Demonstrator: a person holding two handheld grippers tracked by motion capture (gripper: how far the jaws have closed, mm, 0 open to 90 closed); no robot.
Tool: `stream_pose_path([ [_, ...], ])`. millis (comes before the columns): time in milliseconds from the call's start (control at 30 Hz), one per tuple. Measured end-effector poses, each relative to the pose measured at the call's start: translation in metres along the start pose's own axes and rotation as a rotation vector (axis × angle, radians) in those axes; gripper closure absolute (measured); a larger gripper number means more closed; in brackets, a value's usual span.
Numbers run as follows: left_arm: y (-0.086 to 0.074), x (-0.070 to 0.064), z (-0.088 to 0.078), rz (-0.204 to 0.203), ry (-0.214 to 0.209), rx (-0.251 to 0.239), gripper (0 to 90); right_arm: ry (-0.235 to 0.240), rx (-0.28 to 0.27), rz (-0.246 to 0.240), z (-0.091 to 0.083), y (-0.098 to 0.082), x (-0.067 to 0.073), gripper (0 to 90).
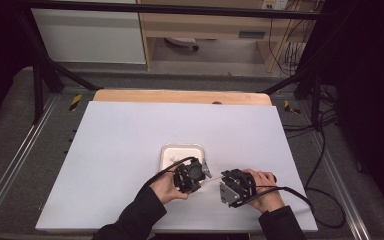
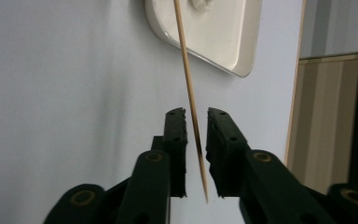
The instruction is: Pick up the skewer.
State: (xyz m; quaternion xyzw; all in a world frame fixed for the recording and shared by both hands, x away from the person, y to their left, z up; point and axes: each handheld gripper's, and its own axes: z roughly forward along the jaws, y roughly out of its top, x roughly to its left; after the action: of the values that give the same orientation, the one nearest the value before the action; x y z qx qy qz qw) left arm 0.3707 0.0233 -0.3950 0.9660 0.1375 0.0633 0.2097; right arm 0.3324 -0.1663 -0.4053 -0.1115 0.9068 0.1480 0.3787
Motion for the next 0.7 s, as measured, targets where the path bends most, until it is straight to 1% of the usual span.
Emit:
stream_pose_path([
  [67,-0.006,0.003,-0.004,-0.019,0.002,-0.018,88.6,-0.007,-0.012,0.063,-0.004,-0.005,-0.004,63.8],
  [100,-0.009,0.005,-0.006,-0.024,0.005,-0.025,88.6,-0.011,-0.025,0.104,-0.006,-0.008,-0.005,60.5],
  [200,-0.019,0.01,-0.012,-0.046,0.02,-0.04,88.6,-0.031,-0.05,0.246,-0.011,-0.017,-0.01,47.5],
  [267,-0.026,0.012,-0.015,-0.069,0.023,-0.056,88.6,-0.034,-0.066,0.358,-0.011,-0.023,-0.011,40.6],
  [333,-0.033,0.013,-0.019,-0.096,0.034,-0.072,88.6,-0.034,-0.078,0.454,-0.01,-0.029,-0.011,34.4],
  [400,-0.041,0.015,-0.023,-0.118,0.041,-0.095,88.6,-0.022,-0.091,0.549,-0.008,-0.036,-0.011,29.6],
  [500,-0.053,0.016,-0.03,-0.15,0.047,-0.145,88.6,0.009,-0.099,0.682,-0.004,-0.046,-0.009,23.8],
  [600,-0.065,0.018,-0.037,-0.181,0.064,-0.188,88.6,0.048,-0.103,0.782,0.0,-0.053,-0.007,18.8],
  [633,-0.069,0.018,-0.039,-0.192,0.07,-0.202,88.6,0.064,-0.103,0.823,0.0,-0.054,-0.006,17.0],
  [700,-0.078,0.019,-0.042,-0.22,0.082,-0.232,88.6,0.082,-0.106,0.888,0.002,-0.057,-0.004,12.8],
])
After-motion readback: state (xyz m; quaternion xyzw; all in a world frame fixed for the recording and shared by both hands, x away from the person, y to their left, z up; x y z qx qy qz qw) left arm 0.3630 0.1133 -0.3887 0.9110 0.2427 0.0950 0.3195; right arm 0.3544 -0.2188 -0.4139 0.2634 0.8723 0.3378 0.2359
